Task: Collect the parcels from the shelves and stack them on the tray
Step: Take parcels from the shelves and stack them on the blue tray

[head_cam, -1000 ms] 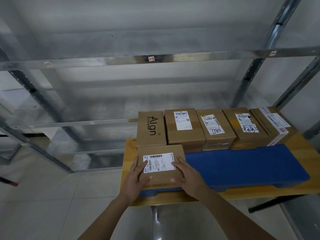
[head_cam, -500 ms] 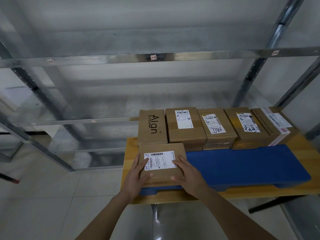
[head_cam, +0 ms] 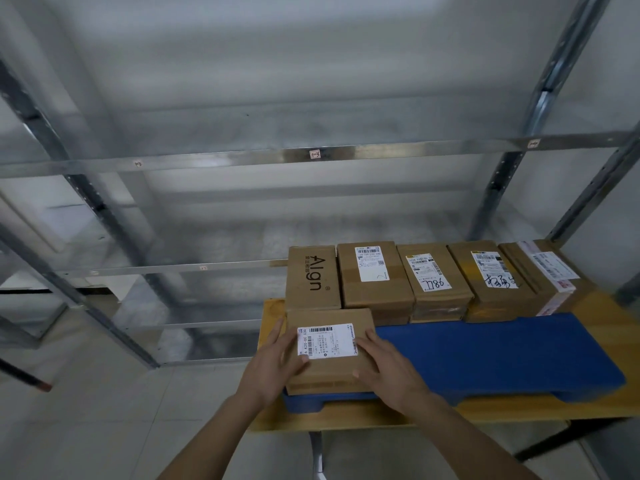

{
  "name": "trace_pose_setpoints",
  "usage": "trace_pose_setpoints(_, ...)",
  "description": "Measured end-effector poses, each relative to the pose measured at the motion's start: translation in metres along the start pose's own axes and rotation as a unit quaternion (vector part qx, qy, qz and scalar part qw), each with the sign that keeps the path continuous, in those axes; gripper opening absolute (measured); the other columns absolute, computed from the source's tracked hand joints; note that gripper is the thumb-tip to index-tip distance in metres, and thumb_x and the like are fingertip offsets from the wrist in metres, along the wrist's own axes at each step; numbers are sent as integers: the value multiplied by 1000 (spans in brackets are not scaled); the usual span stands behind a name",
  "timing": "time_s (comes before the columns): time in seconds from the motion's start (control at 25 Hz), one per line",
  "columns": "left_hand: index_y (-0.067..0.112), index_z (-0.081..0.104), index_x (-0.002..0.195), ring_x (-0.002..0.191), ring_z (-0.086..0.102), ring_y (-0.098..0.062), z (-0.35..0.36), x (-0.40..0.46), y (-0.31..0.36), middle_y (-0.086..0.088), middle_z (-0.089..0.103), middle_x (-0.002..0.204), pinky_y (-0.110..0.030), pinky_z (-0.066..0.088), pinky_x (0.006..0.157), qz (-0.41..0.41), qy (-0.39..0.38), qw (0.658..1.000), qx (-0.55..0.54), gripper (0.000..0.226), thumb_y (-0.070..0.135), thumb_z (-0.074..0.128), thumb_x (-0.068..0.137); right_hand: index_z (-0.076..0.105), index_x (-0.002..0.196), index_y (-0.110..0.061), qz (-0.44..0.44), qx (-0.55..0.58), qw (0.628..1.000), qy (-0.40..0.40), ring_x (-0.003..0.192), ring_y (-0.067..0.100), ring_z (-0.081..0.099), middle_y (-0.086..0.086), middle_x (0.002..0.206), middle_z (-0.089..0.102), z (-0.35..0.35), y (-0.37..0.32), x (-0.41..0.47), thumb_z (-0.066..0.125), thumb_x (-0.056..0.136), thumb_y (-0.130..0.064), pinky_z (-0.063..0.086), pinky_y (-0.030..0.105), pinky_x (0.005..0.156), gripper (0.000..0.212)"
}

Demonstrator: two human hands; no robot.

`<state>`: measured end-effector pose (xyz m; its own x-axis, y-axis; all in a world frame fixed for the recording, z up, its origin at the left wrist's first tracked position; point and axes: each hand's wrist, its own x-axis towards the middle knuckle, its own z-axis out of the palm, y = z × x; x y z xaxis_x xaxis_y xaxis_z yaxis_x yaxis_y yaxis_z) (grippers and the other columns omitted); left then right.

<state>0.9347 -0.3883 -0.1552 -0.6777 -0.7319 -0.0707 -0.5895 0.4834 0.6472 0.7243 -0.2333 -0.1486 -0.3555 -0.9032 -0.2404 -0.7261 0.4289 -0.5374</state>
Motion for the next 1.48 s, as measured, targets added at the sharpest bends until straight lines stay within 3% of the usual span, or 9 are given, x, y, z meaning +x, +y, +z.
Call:
trace_pose_setpoints(0.16,52,18,145,142,30,-10,-25,-7,29,27,-2,156,-36,38,108,33,12,999,26,64,52,55,93,30,151,-41,5,-25,999,39,152,15,13,-16,166,2,-34,-10,-24,55,98,-46,29,42,119,59)
trace_pose_setpoints(0.32,45,10,154,145,27,-13,-46,-21,69,20,-1,161,-41,37,110,77,33,994,74,74,60,49,93,23,154,-44,31,-72,992,99,152,13,11,-22,164,-4,-71,-26,-70,51,99,-52,38,43,114,62)
trace_pose_setpoints(0.52,44,13,154,146,26,-12,-60,-64,126,18,4,163,-39,39,109,139,44,985,91,73,61,49,93,11,156,-45,75,-135,978,140,148,11,25,-22,164,-2,-99,-44,-157,46,98,-58,50,34,98,69)
trace_pose_setpoints(0.68,42,21,153,144,29,-12,-71,-100,171,16,9,163,-37,43,106,187,40,977,88,71,63,50,91,8,155,-48,97,-155,971,157,133,12,47,-25,164,-4,-127,-57,-221,47,97,-61,54,31,80,71)
trace_pose_setpoints(0.88,43,21,152,144,29,-10,-65,-137,230,12,29,158,-36,37,110,243,34,967,63,72,62,52,90,9,154,-50,121,-155,956,219,137,15,45,-19,162,20,-169,-54,-289,50,96,-60,54,38,90,72)
trace_pose_setpoints(1.08,43,20,153,146,27,-13,-46,-163,309,12,21,161,-40,36,111,293,11,952,86,73,65,50,90,15,155,-46,160,-174,940,246,141,18,38,-18,165,3,-201,-24,-372,47,96,-61,50,38,97,69)
trace_pose_setpoints(1.24,43,22,152,143,32,-17,-4,-192,408,12,17,162,-42,38,109,354,-7,933,67,71,63,51,90,15,156,-44,224,-153,917,291,145,20,35,-15,166,2,-240,27,-467,48,96,-61,41,41,109,71)
trace_pose_setpoints(1.48,42,26,151,143,33,-19,109,-285,561,12,15,162,-44,37,108,438,-94,893,36,69,65,50,90,16,158,-39,339,-140,873,322,149,18,27,-14,166,11,-262,133,-660,47,93,-67,33,42,116,77)
